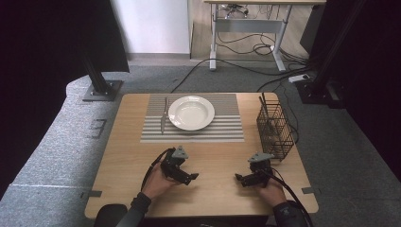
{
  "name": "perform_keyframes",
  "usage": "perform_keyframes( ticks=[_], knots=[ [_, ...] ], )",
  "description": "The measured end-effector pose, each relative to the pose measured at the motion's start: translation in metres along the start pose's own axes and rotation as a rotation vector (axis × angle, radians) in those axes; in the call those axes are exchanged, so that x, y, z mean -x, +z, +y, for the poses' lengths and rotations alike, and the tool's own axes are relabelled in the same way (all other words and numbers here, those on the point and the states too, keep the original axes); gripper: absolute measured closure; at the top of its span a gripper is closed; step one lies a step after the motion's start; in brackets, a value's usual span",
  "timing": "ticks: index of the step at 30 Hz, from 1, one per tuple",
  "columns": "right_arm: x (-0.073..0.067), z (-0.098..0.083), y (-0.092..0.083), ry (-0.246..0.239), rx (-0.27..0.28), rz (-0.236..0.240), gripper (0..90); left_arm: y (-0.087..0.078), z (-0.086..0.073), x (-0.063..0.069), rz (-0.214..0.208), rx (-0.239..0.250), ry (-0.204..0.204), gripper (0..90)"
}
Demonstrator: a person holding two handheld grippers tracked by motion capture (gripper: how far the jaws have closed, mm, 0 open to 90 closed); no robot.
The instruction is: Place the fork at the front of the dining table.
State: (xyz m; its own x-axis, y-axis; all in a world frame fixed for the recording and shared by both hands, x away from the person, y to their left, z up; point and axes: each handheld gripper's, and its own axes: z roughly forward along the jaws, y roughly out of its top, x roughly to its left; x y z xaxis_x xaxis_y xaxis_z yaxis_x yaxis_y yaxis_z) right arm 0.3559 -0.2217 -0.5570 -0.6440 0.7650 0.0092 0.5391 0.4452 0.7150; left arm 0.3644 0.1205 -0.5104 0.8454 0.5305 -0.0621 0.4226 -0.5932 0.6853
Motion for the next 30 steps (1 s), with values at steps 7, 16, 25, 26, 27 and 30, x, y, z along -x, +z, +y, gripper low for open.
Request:
perform_keyframes(
  ticks=[7,16,25,26,27,30],
  knots=[
    [-0.001,-0.002,-0.002,-0.010,-0.001,0.008,0.0,-0.008,0.037,0.008,-0.009,0.031,0.061,1.8],
    [-0.001,-0.004,-0.004,-0.017,0.000,0.014,0.0,-0.011,0.075,0.017,-0.020,0.060,0.108,3.6],
    [-0.002,-0.006,-0.006,-0.023,0.002,0.018,0.0,-0.010,0.126,0.033,-0.039,0.083,0.182,5.2],
    [-0.002,-0.006,-0.006,-0.023,0.002,0.018,0.0,-0.010,0.126,0.033,-0.039,0.083,0.182,5.3],
    [-0.002,-0.006,-0.006,-0.027,0.001,0.020,0.0,-0.010,0.135,0.036,-0.041,0.087,0.198,5.7],
    [-0.002,-0.006,-0.006,-0.026,0.002,0.019,0.0,-0.008,0.144,0.039,-0.043,0.086,0.215,6.1]
  ],
)
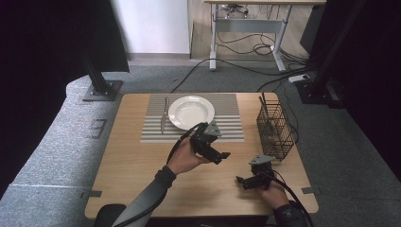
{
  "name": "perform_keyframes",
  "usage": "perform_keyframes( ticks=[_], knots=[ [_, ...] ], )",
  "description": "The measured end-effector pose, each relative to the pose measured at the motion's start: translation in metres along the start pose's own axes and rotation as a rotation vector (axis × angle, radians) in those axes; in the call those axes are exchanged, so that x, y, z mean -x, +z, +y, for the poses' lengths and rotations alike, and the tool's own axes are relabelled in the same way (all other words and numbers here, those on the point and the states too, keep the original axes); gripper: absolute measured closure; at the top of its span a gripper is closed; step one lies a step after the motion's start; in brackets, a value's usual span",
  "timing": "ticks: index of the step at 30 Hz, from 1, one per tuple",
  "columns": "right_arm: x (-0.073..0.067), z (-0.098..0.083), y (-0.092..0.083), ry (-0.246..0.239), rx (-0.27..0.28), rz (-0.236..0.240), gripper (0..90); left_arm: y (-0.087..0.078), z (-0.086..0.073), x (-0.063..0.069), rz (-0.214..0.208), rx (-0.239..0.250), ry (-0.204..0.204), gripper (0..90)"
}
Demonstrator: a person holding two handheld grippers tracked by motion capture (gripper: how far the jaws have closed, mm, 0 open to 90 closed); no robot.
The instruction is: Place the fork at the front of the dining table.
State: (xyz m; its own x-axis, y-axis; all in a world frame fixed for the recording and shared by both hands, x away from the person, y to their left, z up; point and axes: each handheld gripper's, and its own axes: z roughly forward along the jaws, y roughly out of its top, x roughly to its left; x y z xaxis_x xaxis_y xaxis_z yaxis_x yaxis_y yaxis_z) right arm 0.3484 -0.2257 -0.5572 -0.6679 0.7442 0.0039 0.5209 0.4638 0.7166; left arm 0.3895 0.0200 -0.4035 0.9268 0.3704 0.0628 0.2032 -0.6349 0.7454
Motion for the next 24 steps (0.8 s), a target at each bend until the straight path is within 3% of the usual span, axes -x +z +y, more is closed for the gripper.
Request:
perform_keyframes(
  ticks=[9,18,24],
  knots=[
    [0.000,-0.001,-0.001,-0.004,0.000,0.005,0.0,0.014,0.038,0.000,-0.014,0.010,0.043,10.3],
    [0.000,-0.001,-0.001,-0.004,0.000,0.006,0.0,0.029,0.062,0.000,-0.044,0.022,0.048,14.0],
    [0.000,-0.001,-0.001,-0.005,0.000,0.007,0.0,0.047,0.083,0.002,-0.054,0.014,0.078,14.9]
  ],
)
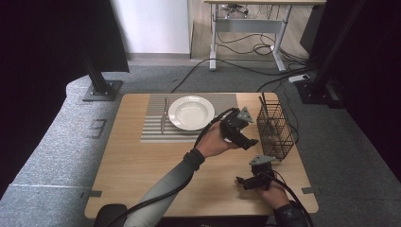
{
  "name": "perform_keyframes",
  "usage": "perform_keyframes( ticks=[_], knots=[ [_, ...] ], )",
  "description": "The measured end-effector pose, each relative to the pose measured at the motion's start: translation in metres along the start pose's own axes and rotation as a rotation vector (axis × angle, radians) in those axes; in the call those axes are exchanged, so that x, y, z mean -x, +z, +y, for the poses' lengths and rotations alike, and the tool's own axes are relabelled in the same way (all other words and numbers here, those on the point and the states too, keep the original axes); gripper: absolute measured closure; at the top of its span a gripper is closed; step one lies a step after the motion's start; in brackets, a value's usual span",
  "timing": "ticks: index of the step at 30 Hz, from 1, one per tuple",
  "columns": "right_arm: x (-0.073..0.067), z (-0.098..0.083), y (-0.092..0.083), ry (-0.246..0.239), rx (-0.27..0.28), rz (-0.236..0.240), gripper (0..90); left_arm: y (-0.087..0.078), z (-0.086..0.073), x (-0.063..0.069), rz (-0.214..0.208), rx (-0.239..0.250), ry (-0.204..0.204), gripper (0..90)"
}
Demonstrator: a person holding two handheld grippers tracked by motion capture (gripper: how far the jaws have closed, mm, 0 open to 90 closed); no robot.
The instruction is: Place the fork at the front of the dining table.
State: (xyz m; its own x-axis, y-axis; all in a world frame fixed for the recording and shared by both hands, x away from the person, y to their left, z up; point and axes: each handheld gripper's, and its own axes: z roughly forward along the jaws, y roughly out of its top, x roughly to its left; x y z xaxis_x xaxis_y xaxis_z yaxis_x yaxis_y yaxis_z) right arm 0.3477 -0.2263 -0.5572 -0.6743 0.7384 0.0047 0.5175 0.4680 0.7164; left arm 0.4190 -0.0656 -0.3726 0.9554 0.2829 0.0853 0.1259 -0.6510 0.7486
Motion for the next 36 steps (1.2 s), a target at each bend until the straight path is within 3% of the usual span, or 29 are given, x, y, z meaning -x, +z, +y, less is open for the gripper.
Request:
perform_keyframes(
  ticks=[8,20,23,26,34,36],
  knots=[
    [0.000,-0.001,-0.001,-0.011,-0.001,0.007,0.0,0.019,0.016,-0.001,-0.041,0.012,-0.005,19.6],
    [0.000,-0.002,-0.002,-0.014,-0.001,0.011,0.0,0.051,0.026,-0.001,-0.087,0.002,-0.011,32.8],
    [0.000,-0.002,-0.002,-0.015,-0.002,0.013,0.0,0.061,0.026,0.001,-0.108,-0.009,-0.019,40.9],
    [0.001,-0.002,-0.002,-0.021,0.002,0.013,0.0,0.068,0.026,0.003,-0.103,-0.029,-0.014,47.6],
    [0.001,-0.002,-0.002,-0.023,0.003,0.013,0.0,0.077,0.029,0.005,-0.149,-0.052,-0.031,70.4],
    [0.001,-0.002,-0.002,-0.025,0.003,0.013,0.0,0.077,0.029,0.006,-0.135,-0.053,-0.027,72.2]
  ],
)
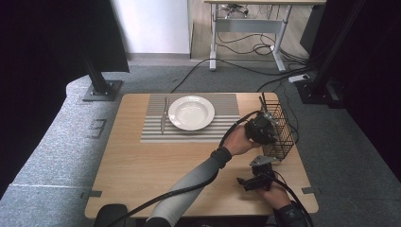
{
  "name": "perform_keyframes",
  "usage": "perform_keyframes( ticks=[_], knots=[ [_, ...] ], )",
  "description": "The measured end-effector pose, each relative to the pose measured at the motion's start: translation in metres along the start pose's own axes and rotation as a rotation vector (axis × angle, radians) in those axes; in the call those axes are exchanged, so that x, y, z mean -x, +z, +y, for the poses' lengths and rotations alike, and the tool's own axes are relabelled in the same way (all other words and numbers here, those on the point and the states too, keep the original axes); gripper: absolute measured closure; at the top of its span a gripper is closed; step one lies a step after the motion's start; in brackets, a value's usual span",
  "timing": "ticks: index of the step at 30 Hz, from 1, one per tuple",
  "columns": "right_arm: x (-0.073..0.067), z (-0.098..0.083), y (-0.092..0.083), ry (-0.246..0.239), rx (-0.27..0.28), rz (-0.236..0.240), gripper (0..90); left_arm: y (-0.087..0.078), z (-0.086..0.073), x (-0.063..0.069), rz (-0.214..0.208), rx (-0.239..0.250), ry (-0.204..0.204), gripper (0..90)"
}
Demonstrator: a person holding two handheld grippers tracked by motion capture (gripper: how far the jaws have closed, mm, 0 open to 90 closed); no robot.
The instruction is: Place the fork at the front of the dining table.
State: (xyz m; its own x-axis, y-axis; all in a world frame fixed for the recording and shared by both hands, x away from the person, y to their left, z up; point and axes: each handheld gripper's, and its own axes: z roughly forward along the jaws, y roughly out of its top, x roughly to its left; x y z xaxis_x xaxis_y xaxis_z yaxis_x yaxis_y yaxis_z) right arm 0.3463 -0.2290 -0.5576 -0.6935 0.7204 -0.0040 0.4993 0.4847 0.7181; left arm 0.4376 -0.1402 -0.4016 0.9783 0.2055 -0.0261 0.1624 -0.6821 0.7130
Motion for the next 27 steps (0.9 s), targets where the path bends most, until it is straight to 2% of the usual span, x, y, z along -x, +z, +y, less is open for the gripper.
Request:
perform_keyframes(
  ticks=[4,6,9,12,19,20,24,26,27],
  knots=[
    [0.000,0.000,0.000,0.005,-0.001,0.000,0.0,-0.002,0.002,0.002,0.060,-0.015,0.019,76.0],
    [-0.001,0.000,0.000,0.006,-0.002,-0.002,0.0,-0.003,0.002,0.002,0.060,-0.015,0.018,76.8],
    [0.000,0.000,0.000,0.006,-0.003,-0.002,0.0,-0.010,0.004,-0.002,0.029,0.014,-0.014,77.2],
    [-0.001,0.000,0.000,0.007,-0.002,-0.001,0.0,-0.014,0.005,-0.002,0.036,0.018,-0.011,77.3],
    [-0.001,0.000,0.000,0.009,-0.005,0.001,0.0,-0.042,0.014,-0.002,0.057,0.058,-0.001,77.3],
    [-0.001,0.000,0.000,0.012,-0.006,0.000,0.0,-0.042,0.014,-0.002,0.057,0.058,-0.001,77.3],
    [-0.001,0.000,0.000,0.011,-0.004,0.000,0.0,-0.065,0.018,-0.002,0.070,0.094,0.003,77.3],
    [-0.001,0.000,0.000,0.010,-0.004,0.000,0.0,-0.070,0.019,-0.002,0.072,0.101,0.003,77.3],
    [-0.001,0.000,0.000,0.010,-0.004,0.000,0.0,-0.080,0.021,-0.002,0.078,0.114,0.009,77.4]
  ],
)
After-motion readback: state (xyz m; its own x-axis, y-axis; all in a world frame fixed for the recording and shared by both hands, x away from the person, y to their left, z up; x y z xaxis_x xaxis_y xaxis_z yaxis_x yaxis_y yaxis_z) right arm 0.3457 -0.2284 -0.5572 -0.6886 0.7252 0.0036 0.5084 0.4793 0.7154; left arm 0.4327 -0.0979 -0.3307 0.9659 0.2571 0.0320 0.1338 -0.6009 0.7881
